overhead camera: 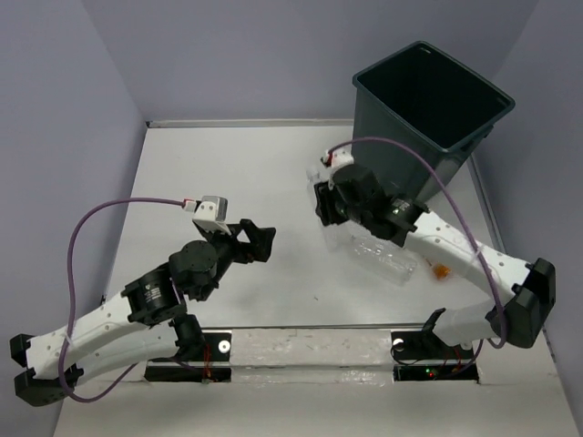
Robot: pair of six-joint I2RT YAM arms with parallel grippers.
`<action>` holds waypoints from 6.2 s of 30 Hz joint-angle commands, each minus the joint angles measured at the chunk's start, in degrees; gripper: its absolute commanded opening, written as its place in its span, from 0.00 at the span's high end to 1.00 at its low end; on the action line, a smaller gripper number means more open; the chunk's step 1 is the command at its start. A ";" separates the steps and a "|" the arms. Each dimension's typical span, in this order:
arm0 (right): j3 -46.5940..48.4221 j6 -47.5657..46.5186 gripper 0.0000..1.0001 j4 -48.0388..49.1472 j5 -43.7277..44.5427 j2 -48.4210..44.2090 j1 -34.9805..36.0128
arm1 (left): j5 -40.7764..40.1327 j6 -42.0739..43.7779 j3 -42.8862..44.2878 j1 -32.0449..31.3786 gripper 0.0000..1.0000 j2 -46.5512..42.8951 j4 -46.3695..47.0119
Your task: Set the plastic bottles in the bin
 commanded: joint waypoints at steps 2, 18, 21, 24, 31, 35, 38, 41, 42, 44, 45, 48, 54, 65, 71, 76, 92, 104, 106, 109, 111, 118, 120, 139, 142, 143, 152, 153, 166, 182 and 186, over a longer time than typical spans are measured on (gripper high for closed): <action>22.41 -14.21 0.64 9.98 19.77 -3.66 -6.07 | 5.35 -10.71 -4.78 -0.15 0.01 7.44 8.95; 46.17 -15.91 0.06 16.71 9.25 16.55 -41.26 | 13.10 -27.33 0.30 -2.17 0.01 45.51 36.12; 44.59 -15.55 0.00 15.83 6.44 14.46 -41.79 | 15.20 -31.11 2.76 -2.26 0.01 50.78 38.50; 41.87 -11.87 0.00 15.83 3.20 10.33 -41.79 | 16.44 -35.94 5.48 -2.26 0.01 55.96 39.12; 25.97 -3.08 0.00 16.35 -9.29 -1.80 -41.18 | 18.28 -44.91 10.67 -2.26 0.01 66.43 41.58; 15.16 -1.23 0.00 18.55 -12.80 -9.97 -38.54 | 16.97 -47.28 13.49 -2.35 0.01 71.44 41.05; 6.38 0.53 0.01 19.77 -16.76 -14.19 -36.87 | 14.42 -47.73 15.41 -2.26 0.01 73.37 40.00; -4.77 3.07 0.01 21.79 -20.01 -20.43 -34.33 | 13.45 -47.73 18.40 -2.26 0.01 75.83 37.28; -4.81 3.34 0.01 21.89 -20.28 -21.15 -33.54 | 13.45 -47.73 19.11 -2.26 0.01 76.54 37.27; -9.35 3.78 0.01 22.06 -20.20 -22.55 -30.56 | 12.66 -47.55 21.65 -2.26 0.01 78.82 35.26; -10.78 4.22 0.01 22.24 -20.55 -23.60 -29.41 | 12.14 -47.46 22.54 -2.26 0.01 79.53 34.55; -15.00 4.48 0.01 22.07 -19.24 -25.45 -26.77 | 10.47 -47.29 23.86 -2.17 0.01 81.47 33.49; -19.75 5.63 0.02 20.58 -19.76 -31.96 -26.76 | 9.59 -46.41 22.47 -1.29 0.11 81.83 33.67; -25.55 8.44 0.04 13.37 -23.10 -40.40 -26.76 | 3.52 -42.90 9.99 0.28 0.43 74.88 34.37; -28.63 8.53 0.04 10.20 -25.11 -40.58 -26.24 | -0.78 -39.12 1.81 1.34 0.53 67.86 35.60; -32.23 10.37 0.04 13.61 -29.51 -37.68 -23.52 | -4.03 -34.72 -4.08 1.43 0.62 56.71 36.56; -36.46 11.35 0.00 29.53 -31.54 -17.57 -9.37 | -3.96 -29.53 -10.41 1.43 0.82 42.28 39.47; -33.21 10.54 0.15 35.59 -35.14 -12.97 -8.22 | 1.67 -27.52 -13.31 1.34 0.83 27.70 40.00; -32.50 12.30 0.34 35.69 -34.79 -15.43 -8.22 | 2.72 -26.38 -13.14 1.34 0.81 26.19 39.91; -30.31 13.89 0.58 35.16 -32.60 -18.24 -8.22 | 2.99 -23.04 -11.12 1.34 0.66 23.12 37.63; -26.90 12.50 0.63 32.62 -28.23 -20.44 -8.22 | 0.28 -20.67 -8.59 1.34 0.41 19.88 32.72; -12.39 3.81 0.66 24.71 -17.58 -18.70 -8.22 | -3.42 -14.25 -4.35 1.43 0.01 8.18 22.78; -5.02 -0.32 0.66 21.90 -8.48 -17.64 -8.83 | -3.17 -13.28 -4.35 1.43 0.01 4.93 20.58; 32.26 -18.82 0.24 5.65 16.38 1.34 -35.71 | 8.35 -3.97 0.03 1.43 0.01 -5.72 6.80; 34.12 -16.62 0.11 3.61 14.35 3.10 -36.26 | 8.79 -2.12 2.32 1.43 0.01 -5.28 4.93; 34.82 -16.35 0.08 3.00 14.34 3.28 -36.26 | 9.05 -0.98 2.76 1.43 0.01 -5.10 3.97; 31.76 -10.30 0.15 1.67 -3.95 -4.35 -35.12 | 3.71 2.90 3.91 1.43 0.01 -7.47 0.18; 30.44 -9.67 0.17 1.50 -6.20 -5.32 -33.81 | 3.09 3.33 3.82 1.43 0.01 -8.34 0.18; -3.58 -13.78 0.13 1.50 0.71 -8.35 -16.83 | -4.04 8.70 0.05 1.69 0.01 -13.10 3.17; -2.35 -18.98 0.09 12.83 19.17 18.13 -16.83 | -6.41 9.49 -1.45 1.87 0.01 -15.65 1.94; -2.97 -19.77 0.10 15.73 21.02 21.73 -16.83 | -5.89 9.75 -1.45 1.96 0.01 -15.39 2.20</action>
